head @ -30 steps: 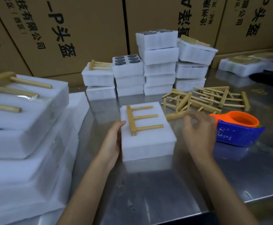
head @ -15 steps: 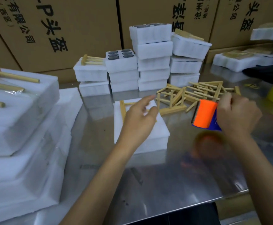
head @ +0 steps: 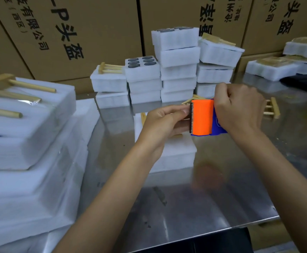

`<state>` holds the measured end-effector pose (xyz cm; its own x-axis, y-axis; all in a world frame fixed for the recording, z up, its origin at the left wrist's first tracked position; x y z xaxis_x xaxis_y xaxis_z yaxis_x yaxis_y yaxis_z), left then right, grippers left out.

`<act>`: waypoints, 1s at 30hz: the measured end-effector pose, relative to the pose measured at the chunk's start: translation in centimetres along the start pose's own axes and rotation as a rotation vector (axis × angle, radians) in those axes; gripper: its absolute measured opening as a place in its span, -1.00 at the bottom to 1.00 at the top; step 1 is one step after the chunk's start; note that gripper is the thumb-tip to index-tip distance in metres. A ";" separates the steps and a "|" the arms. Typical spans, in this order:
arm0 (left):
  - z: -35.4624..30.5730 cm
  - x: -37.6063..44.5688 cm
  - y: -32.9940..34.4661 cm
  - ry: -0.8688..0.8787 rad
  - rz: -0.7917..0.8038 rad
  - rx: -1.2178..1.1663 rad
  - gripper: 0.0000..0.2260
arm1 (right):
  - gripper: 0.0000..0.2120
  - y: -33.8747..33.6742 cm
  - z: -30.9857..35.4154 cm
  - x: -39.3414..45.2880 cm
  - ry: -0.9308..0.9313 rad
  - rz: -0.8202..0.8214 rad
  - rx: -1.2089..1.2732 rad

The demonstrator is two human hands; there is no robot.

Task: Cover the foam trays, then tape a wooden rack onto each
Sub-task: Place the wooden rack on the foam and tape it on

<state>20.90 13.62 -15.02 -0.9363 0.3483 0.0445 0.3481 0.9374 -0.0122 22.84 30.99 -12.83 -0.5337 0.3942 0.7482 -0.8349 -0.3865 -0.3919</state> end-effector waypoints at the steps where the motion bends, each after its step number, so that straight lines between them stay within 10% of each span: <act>1: 0.0 0.0 -0.1 -0.018 -0.022 -0.008 -0.87 | -0.55 0.2 0.2 0.2 -0.013 0.011 -0.016; 17: -0.3 2.3 -12.7 -0.052 -0.693 -0.028 -0.85 | -0.55 4.9 -2.5 8.0 -0.093 0.572 -0.380; 26: 3.6 2.3 -15.4 -0.212 -0.737 -0.071 -0.83 | -0.55 7.4 -3.2 9.8 -0.156 0.755 -0.496; 30: 5.8 1.8 -15.6 -0.303 -0.724 0.288 -0.74 | -0.55 9.1 -2.9 8.7 -0.175 0.823 -0.553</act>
<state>13.50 -0.35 -20.54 -0.9104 -0.3927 -0.1303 -0.3310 0.8802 -0.3401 10.23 33.32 -11.39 -0.9825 0.0334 0.1835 -0.1843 -0.0244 -0.9826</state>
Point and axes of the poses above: each hand's wrist, its own x-axis towards the middle knuckle, its own y-axis out of the palm, z = x × y, the point moved 2 cm from there along x, towards the middle knuckle, and after that the axes turned 10 degrees about x, right-handed, at the moved point
